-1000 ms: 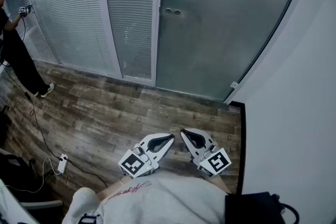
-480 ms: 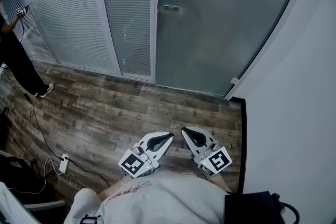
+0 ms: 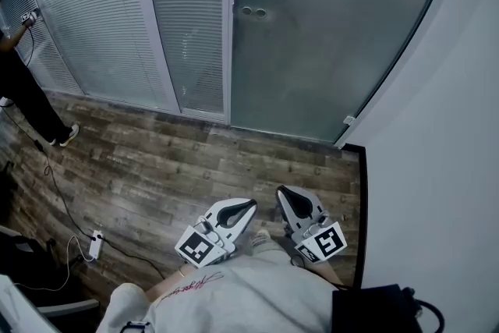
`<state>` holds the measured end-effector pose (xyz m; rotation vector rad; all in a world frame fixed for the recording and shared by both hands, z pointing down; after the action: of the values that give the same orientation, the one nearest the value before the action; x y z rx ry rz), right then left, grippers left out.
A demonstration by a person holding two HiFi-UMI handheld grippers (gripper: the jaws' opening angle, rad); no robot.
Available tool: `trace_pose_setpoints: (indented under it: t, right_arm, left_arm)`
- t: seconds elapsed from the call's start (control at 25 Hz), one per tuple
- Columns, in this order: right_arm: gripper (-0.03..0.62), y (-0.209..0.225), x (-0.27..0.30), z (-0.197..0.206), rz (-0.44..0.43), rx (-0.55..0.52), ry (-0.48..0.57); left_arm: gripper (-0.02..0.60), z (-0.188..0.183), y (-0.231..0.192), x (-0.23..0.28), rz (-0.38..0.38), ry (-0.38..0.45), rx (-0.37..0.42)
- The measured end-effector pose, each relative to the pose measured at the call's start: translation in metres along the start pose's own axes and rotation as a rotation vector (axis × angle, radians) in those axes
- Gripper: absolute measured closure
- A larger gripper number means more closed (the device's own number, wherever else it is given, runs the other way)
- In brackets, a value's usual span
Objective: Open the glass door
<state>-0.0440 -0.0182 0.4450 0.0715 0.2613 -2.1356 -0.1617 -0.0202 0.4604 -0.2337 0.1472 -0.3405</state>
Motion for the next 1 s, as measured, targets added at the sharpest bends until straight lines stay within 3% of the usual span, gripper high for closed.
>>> trace_pose_setpoints:
  t: [0.4,0.64,1.0]
  right_arm:
    - [0.574,0.032,0.034,0.016,0.001,0.013,-0.004]
    - [0.574,0.071,0.074,0.032,-0.009,0.024,-0.008]
    - [0.574,0.164,0.142,0.047,0.098,-0.027,-0.028]
  left_arm:
    - [0.563,-0.001,-0.039,0.012,-0.042,-0.004,-0.022]
    - [0.563,-0.008,-0.086,0.037,-0.072,0.006,-0.011]
    - [0.563,-0.036,-0.168,0.095,-0.102,0.048,0.029]
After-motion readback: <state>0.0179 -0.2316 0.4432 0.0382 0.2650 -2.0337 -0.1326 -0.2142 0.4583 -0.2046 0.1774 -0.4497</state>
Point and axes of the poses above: the fingertips, and each gripper's own axes: x forward along the fingers, y to its right, z out of its underside, the point moved 4 cm from there along -x, backward along the fingers, and after that the axes turned 8 degrees about -x, right-handed, at the moved point
